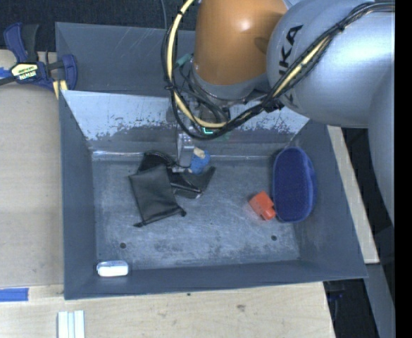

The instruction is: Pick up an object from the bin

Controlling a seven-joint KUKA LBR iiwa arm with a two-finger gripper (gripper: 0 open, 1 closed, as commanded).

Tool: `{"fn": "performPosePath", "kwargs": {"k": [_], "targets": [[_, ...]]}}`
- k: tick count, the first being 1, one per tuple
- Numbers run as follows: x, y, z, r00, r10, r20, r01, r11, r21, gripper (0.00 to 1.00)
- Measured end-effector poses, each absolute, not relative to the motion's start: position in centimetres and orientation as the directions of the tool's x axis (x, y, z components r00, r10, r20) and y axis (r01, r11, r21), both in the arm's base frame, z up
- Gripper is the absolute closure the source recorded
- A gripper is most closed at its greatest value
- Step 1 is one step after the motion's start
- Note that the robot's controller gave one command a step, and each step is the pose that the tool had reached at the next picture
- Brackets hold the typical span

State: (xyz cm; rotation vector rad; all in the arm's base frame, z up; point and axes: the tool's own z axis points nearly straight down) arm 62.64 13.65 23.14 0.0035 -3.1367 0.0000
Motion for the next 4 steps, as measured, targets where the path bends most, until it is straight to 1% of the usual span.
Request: {"fn": "performPosePath", "kwargs": {"k": [1,2,3,4], "targets": [[61.7,11.4,8.7,-1.000,0.001,0.005,0.001,1.000,-0.001,0.00],[62.4,12.0,7.0,-0.992,0.124,0.001,0.124,0.992,0.000,0.00],[62.5,11.9,7.2,-0.992,0.125,-0.001,0.125,0.992,0.001,1.00],[60.1,11.2,20.2,-0.995,0.096,-0.002,0.096,0.995,0.000,1.00]]}}
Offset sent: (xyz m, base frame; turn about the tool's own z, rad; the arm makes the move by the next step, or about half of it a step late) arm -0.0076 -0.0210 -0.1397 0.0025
